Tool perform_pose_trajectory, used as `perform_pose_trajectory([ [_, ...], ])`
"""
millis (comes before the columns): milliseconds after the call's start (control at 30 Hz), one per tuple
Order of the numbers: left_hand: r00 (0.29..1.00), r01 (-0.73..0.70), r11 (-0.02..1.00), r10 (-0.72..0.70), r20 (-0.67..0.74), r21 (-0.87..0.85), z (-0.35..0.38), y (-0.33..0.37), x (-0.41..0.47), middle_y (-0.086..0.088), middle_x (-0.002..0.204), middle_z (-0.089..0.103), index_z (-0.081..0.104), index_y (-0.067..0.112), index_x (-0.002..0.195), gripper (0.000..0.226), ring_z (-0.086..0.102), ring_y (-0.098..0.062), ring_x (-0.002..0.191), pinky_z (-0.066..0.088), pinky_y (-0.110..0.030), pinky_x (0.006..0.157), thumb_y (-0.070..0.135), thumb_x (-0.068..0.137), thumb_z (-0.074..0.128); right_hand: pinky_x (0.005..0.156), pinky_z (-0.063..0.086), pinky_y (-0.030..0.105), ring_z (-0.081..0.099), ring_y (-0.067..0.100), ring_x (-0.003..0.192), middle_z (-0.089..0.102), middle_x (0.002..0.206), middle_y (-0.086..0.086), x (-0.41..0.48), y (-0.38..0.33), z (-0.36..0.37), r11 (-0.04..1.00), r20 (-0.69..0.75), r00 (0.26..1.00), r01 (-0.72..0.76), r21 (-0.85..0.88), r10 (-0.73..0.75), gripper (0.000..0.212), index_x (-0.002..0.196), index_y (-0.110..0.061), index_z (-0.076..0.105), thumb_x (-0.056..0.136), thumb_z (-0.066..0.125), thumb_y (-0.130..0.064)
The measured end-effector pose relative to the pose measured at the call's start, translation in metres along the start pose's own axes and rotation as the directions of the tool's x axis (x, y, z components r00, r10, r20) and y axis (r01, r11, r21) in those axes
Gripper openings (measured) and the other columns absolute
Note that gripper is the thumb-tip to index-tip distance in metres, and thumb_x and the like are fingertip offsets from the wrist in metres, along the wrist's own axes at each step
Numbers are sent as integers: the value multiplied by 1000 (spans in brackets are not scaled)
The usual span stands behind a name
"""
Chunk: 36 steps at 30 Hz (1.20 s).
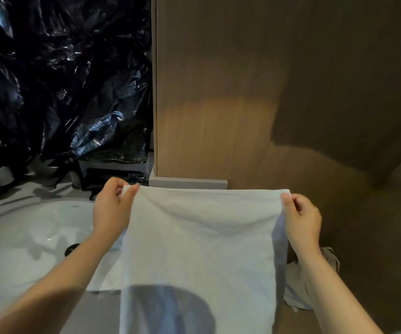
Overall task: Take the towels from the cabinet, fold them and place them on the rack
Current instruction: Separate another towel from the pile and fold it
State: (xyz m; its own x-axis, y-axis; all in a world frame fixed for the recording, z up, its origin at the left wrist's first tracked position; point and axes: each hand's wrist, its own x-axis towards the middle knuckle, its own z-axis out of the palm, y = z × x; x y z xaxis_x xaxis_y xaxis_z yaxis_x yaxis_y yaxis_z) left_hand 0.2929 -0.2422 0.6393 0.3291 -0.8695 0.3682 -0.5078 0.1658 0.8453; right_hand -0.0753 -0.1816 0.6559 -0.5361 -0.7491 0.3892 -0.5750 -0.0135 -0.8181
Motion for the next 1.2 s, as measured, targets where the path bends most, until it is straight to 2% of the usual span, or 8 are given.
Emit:
perform_pose_trajectory([
  [100,998,48,999,-49,36,13,22,-21,32,4,63,52,46,26,69,29,47,-11,57,35,-28,51,39,87,65,71,49,33,62,21,79,62,77,0,19,10,33,998,2,998,-64,-13,64,22,77,-29,56,98,56,-31],
  [400,971,134,991,-132,199,4,63,-49,60,0,60,50,51,17,72,26,44,-14,55,33,-29,50,29,88,67,63,52,40,60,15,67,62,68,-6,30,15,65,983,-8,999,-39,-178,38,26,78,-22,61,99,54,-36],
  [667,898,358,913,-279,341,-196,61,-11,29,3,56,61,66,9,75,20,55,-11,50,50,-27,48,25,84,73,59,50,44,54,28,61,59,63,9,14,-27,66,993,123,986,-119,10,117,26,69,-16,64,91,66,-30],
  [767,870,423,862,-300,391,-279,60,8,12,-8,65,63,66,1,81,16,58,-16,59,57,-28,56,15,86,71,50,43,30,46,11,47,51,53,-3,7,-40,69,985,227,967,-138,105,111,9,83,-18,68,92,66,-21],
  [867,866,438,844,-304,396,-310,57,25,0,-11,66,61,66,1,81,13,57,-18,61,60,-33,62,13,87,70,45,44,23,47,12,43,44,50,-8,-4,-51,75,930,391,911,-251,269,133,25,114,-24,64,95,60,-9],
  [933,869,427,845,-285,404,-322,54,36,-9,-8,63,62,67,4,81,11,57,-16,58,59,-31,61,13,87,69,52,50,34,48,22,53,42,56,1,-13,-57,77,914,521,850,-269,302,78,36,122,-32,61,97,56,-7],
  [1100,870,396,857,-234,435,-331,43,50,-26,-12,74,69,68,9,83,6,63,-19,60,60,-33,66,12,88,67,57,51,35,55,23,60,56,61,5,-23,-72,78,895,673,739,-285,343,-22,25,96,-27,70,96,57,-6],
  [1200,872,398,849,-232,431,-348,37,54,-27,-13,76,69,69,8,85,4,63,-20,60,60,-33,66,10,88,67,62,56,36,61,26,65,63,72,13,-23,-77,75,861,728,684,-341,378,-48,9,96,-21,69,90,70,-14],
])
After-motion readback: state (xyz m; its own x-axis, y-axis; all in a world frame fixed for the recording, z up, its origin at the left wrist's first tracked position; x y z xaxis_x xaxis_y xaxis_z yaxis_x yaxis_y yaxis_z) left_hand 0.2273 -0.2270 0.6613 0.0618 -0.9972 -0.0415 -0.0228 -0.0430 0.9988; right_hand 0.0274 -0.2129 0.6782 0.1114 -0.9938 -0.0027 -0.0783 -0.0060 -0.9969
